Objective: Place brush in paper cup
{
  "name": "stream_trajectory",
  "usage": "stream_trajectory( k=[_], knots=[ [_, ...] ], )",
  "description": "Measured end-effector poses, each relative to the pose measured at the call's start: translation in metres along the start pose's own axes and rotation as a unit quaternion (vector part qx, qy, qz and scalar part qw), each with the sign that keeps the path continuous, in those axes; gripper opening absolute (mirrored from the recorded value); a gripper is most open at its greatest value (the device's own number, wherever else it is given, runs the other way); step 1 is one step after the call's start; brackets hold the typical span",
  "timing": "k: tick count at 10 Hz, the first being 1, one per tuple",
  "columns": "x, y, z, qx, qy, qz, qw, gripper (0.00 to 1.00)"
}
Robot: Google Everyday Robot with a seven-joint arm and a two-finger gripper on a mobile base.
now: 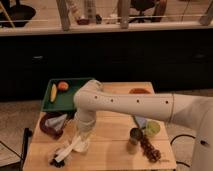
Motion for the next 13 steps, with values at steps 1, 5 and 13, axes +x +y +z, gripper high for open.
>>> stream_trajectory(
  k=[1,5,13],
  knots=[
    [0.002,0.0,0.0,0.002,0.001,0.003,1.0,0.0],
    [0.01,0.001,0.002,0.006,-0.003,0.017,0.9998,0.07],
    [0.026,0.002,0.001,0.015,-0.019,0.038,0.999,0.8]
  ],
)
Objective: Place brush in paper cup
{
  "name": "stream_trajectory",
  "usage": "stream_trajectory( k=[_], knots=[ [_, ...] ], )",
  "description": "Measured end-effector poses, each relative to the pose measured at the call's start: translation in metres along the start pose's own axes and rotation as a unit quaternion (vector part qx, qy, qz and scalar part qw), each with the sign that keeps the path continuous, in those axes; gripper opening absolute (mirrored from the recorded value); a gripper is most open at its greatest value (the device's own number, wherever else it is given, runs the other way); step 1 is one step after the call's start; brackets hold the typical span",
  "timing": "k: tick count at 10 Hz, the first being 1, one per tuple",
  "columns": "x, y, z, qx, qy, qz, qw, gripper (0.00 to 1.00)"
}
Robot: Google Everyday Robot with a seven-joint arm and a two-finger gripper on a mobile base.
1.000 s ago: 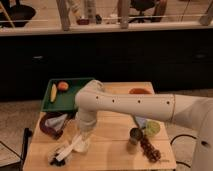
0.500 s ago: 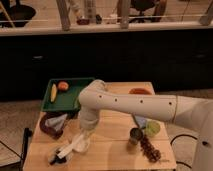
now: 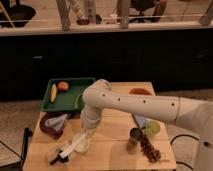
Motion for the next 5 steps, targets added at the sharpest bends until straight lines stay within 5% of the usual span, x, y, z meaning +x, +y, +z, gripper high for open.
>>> stream_trajectory(
  k=[5],
  knots=[
    [0.0049,0.0011,0.0012,-0.001,-0.007,0.004,1.0,0.8]
  ],
)
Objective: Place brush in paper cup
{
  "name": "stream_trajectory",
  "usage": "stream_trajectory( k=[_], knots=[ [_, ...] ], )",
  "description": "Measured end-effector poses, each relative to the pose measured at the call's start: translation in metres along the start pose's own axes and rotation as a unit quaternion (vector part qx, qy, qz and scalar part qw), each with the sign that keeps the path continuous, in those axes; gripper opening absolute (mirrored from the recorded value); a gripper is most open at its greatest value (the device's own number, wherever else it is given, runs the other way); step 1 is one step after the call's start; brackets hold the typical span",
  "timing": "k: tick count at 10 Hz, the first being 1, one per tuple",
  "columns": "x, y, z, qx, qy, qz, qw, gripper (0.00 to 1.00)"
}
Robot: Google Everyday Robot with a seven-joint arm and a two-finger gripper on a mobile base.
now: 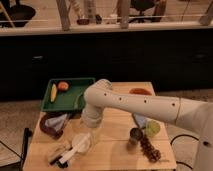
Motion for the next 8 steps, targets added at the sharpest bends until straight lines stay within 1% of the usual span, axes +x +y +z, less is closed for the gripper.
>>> stream_trajectory(
  k=[8],
  knots=[
    [0.0008,-0.001,0.0015,0.0,-0.005,-0.003,1.0,0.8]
  ],
)
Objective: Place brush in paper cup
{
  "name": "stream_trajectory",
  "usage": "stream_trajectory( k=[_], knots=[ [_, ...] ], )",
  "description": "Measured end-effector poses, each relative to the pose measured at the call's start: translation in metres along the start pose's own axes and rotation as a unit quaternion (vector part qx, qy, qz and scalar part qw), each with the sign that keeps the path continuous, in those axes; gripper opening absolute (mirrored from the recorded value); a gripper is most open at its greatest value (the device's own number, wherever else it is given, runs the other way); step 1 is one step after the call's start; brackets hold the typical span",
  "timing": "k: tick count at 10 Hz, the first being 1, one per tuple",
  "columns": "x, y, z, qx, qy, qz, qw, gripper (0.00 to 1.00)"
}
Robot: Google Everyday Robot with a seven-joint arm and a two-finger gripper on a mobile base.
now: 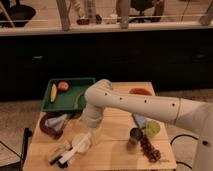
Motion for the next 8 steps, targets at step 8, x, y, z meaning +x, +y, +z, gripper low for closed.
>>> stream_trajectory(
  k=[8],
  knots=[
    [0.0016,-0.0012,-0.004,0.007,0.003,-0.003,1.0,0.8]
  ],
)
